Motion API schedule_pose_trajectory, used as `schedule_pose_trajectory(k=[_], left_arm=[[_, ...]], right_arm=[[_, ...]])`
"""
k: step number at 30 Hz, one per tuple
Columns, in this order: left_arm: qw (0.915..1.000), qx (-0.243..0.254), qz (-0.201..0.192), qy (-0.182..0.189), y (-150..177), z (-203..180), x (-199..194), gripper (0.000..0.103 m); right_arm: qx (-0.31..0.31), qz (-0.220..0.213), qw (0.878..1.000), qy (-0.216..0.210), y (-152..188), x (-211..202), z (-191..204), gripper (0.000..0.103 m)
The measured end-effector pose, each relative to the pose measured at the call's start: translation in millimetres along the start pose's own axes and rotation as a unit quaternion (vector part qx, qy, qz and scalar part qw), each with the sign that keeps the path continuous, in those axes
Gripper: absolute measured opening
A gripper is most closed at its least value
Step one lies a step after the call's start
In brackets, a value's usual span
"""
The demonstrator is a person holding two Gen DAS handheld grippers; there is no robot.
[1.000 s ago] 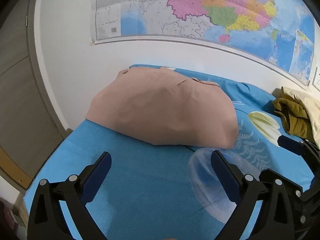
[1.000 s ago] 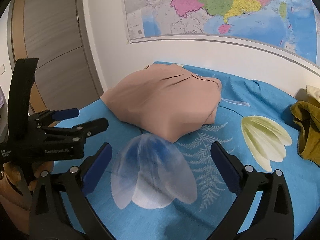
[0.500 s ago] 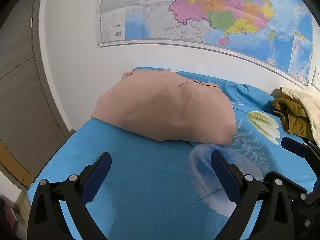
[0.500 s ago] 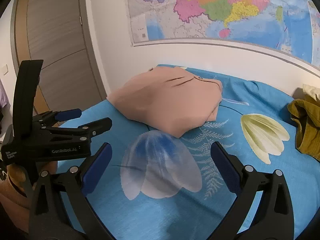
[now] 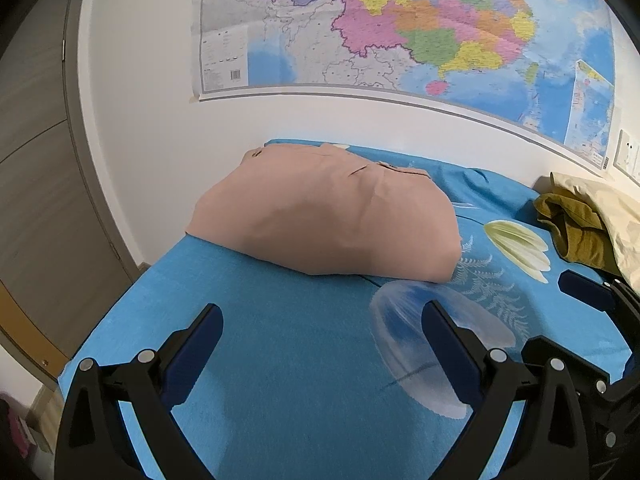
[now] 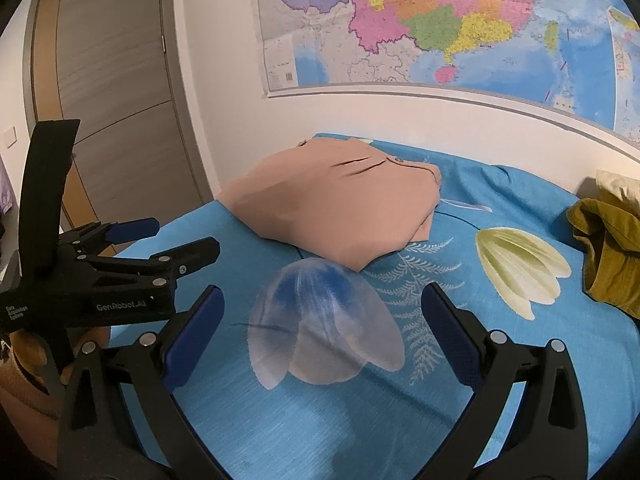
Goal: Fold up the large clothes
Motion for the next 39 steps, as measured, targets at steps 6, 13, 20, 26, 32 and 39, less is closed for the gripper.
schedule_pose_trajectory(k=[6, 13, 20, 26, 32, 39], left_arm=[[1.0000, 0.001, -0.002, 0.000, 0.7, 0.6, -1.9, 0.096], [1.0000, 0.003, -0.003, 0.001, 1.5, -0.7, -5.7, 0.096], [1.0000, 0.006, -0.004, 0.003, 2.3, -2.1, -8.5, 0.096], [1.0000, 0.005, -0.003, 0.004, 3.6, -2.3, -7.1, 0.096], [1.0000, 0.005, -0.003, 0.005, 3.7, -1.9, -7.2, 0.096], [1.0000, 0.006, -0.001, 0.005, 4.0, -2.3, -7.1, 0.096]], right_arm=[[0.005, -0.001, 1.000, -0.002, 1.1, -2.4, -0.4, 0.097], [0.010, -0.001, 1.000, -0.002, 3.9, -4.4, -0.3, 0.097], [0.016, 0.000, 1.000, -0.003, 5.2, -5.6, -1.9, 0.097], [0.018, 0.001, 1.000, -0.005, 6.7, -5.3, -2.0, 0.097], [0.022, 0.001, 1.000, -0.007, 7.0, -6.3, -3.0, 0.097], [0.023, 0.002, 1.000, -0.007, 8.3, -5.7, -3.6, 0.097]])
Point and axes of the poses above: each gripper's, at about its wrist camera, not at the fingertips, and x roughly the way its jaws point, z to its left, y to its underside, the point moved 4 cm from there along x, roughly the way its jaws point, and after that the axes turned 5 degrees about -z, right-handed, at the moved point
